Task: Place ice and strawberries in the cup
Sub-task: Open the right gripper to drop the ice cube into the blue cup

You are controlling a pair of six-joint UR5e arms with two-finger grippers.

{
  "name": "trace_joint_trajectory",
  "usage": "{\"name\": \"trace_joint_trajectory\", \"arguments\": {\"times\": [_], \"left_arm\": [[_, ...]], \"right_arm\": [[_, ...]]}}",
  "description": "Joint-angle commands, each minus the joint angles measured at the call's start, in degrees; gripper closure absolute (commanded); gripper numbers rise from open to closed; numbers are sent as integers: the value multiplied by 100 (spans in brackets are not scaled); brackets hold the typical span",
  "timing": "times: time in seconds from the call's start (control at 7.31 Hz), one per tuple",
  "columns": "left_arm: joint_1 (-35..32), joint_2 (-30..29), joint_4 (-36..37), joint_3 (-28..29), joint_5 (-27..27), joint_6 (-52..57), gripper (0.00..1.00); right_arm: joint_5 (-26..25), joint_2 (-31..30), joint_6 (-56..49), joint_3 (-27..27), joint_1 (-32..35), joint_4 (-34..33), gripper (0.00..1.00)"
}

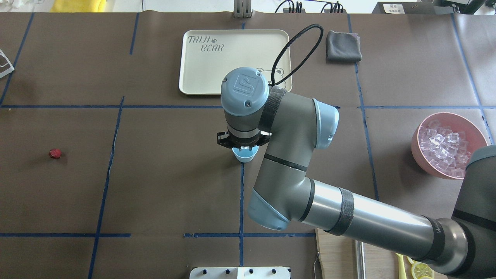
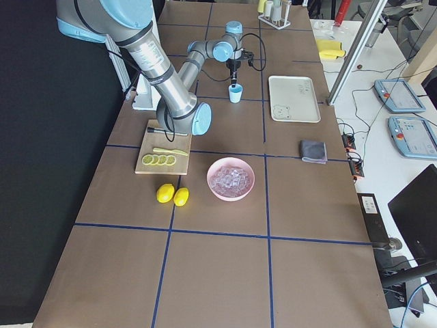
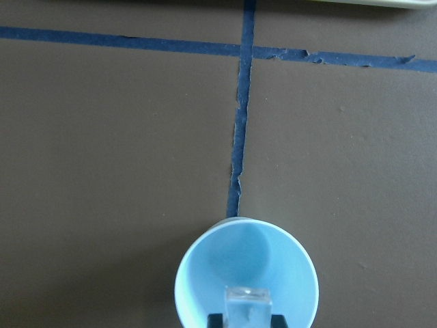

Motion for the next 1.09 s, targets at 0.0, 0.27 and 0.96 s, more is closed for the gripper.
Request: {"name": "trace_joint_trajectory", "arguments": {"times": [0.0,0.27,0.96], "left_arm": [[1,-3,3,-8,0,0,0],[1,-3,-6,-8,0,0,0],[1,-3,-6,-8,0,0,0]], "right_arm": [[-11,-12,15,-1,-4,177,0],[-11,-12,6,-1,-4,177,0],[120,32,-73,209,345,-85,0]]}}
